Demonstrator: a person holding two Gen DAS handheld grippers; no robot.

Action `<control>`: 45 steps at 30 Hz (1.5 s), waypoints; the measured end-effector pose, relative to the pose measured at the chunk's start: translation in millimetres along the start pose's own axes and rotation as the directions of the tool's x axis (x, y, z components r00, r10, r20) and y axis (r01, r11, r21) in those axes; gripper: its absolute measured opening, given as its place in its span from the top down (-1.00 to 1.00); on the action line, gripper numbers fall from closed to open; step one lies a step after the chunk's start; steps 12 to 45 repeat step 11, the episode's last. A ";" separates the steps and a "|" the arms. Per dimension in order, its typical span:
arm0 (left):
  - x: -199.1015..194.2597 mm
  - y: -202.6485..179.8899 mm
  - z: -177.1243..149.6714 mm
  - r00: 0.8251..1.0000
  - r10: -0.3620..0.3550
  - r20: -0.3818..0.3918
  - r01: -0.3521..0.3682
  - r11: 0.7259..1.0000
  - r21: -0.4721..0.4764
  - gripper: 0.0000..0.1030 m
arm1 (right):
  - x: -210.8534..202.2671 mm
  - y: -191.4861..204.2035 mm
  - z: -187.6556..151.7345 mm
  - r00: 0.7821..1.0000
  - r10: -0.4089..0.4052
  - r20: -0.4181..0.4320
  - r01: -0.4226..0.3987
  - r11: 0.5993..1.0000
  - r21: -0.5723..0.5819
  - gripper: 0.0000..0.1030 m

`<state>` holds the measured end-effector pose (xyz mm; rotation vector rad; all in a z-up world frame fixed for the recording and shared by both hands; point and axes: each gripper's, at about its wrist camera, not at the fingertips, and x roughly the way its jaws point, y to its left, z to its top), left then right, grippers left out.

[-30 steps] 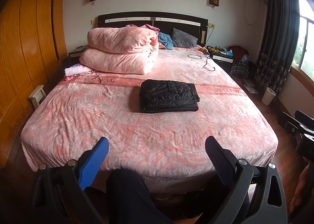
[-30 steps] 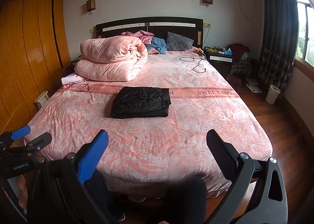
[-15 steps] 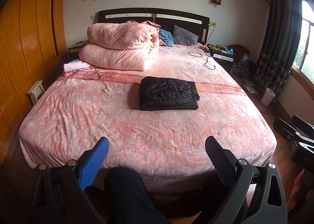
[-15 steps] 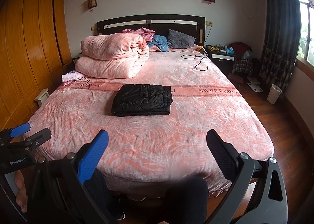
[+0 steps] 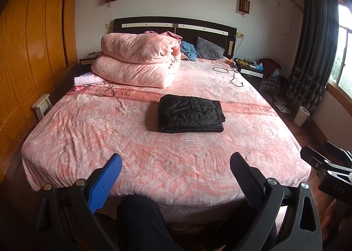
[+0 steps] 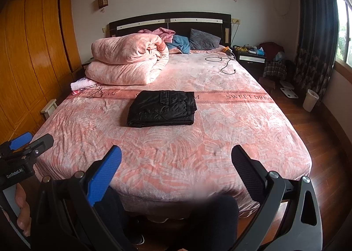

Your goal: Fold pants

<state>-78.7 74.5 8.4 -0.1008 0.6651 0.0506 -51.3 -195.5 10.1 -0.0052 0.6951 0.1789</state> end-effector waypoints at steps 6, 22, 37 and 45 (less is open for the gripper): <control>2.6 2.0 2.2 0.999 -0.028 -0.046 0.027 0.999 -0.028 -0.93 | 0.0 -0.2 0.6 1.000 0.000 0.005 0.000 1.000 0.000 -0.94; 0.0 3.7 2.0 0.999 -0.003 -0.034 0.002 1.000 -0.021 -0.93 | -0.4 0.4 1.3 1.000 -0.003 0.010 0.003 1.000 0.000 -0.94; 0.0 3.7 2.0 0.999 -0.003 -0.034 0.002 1.000 -0.021 -0.93 | -0.4 0.4 1.3 1.000 -0.003 0.010 0.003 1.000 0.000 -0.94; 0.0 3.7 2.0 0.999 -0.003 -0.034 0.002 1.000 -0.021 -0.93 | -0.4 0.4 1.3 1.000 -0.003 0.010 0.003 1.000 0.000 -0.94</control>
